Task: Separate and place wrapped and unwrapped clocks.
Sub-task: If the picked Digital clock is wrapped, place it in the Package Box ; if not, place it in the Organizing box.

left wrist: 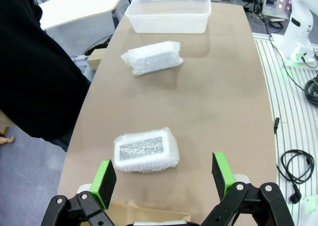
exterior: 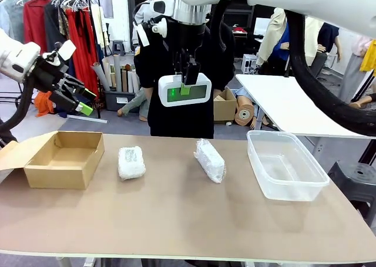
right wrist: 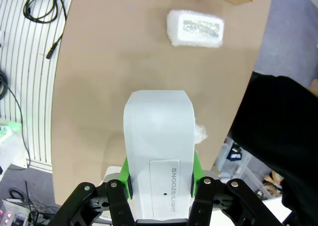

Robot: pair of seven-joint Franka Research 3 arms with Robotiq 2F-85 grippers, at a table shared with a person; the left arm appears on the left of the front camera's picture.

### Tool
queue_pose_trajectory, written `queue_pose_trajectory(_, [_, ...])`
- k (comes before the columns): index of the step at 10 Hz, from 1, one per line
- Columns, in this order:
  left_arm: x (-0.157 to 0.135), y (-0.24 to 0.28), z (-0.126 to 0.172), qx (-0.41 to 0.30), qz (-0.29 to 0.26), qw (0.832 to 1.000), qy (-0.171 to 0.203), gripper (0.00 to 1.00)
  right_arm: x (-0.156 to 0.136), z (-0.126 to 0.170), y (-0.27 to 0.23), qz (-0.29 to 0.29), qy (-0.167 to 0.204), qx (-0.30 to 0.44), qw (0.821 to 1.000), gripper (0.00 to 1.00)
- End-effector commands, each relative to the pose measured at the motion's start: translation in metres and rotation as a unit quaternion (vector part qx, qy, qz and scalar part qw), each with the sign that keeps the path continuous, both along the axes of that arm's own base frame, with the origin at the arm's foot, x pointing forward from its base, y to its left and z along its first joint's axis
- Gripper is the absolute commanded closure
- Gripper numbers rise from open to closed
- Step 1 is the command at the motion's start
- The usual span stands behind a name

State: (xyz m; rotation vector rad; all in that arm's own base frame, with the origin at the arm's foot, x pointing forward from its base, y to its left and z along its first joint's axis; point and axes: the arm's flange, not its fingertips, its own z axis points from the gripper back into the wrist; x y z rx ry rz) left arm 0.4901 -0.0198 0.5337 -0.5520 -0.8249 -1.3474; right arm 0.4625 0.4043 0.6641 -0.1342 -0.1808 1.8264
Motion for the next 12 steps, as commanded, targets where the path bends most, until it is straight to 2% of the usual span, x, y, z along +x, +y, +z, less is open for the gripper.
queue_pose_trajectory(1, [0.0, 0.0, 0.001, -0.005, 0.001, 1.0, 0.001, 0.0, -0.003, 0.005, 0.0, 0.002, -0.001, 0.005, 1.0, 1.0])
queue_pose_trajectory(6, [0.0, 0.0, 0.001, -0.005, 0.001, 1.0, 0.001, 0.0, 0.0, 0.0, 0.0, 0.0, 0.0, 0.0, 1.0, 1.0])
queue_pose_trajectory(8, [0.0, 0.0, 0.001, -0.005, 0.001, 1.0, 0.001, 0.0, -0.017, 0.012, -0.029, -0.098, 0.007, -0.011, 0.995, 1.0])
queue_pose_trajectory(10, [0.0, 0.0, 0.001, -0.005, 0.001, 1.0, 0.001, 0.0, -0.04, 0.018, -0.062, -0.16, 0.022, 0.001, 0.987, 1.0])
queue_pose_trajectory(12, [0.0, 0.0, 0.001, -0.005, 0.001, 1.0, 0.001, 0.0, -0.051, 0.007, -0.098, -0.245, 0.02, 0.017, 0.969, 1.0])
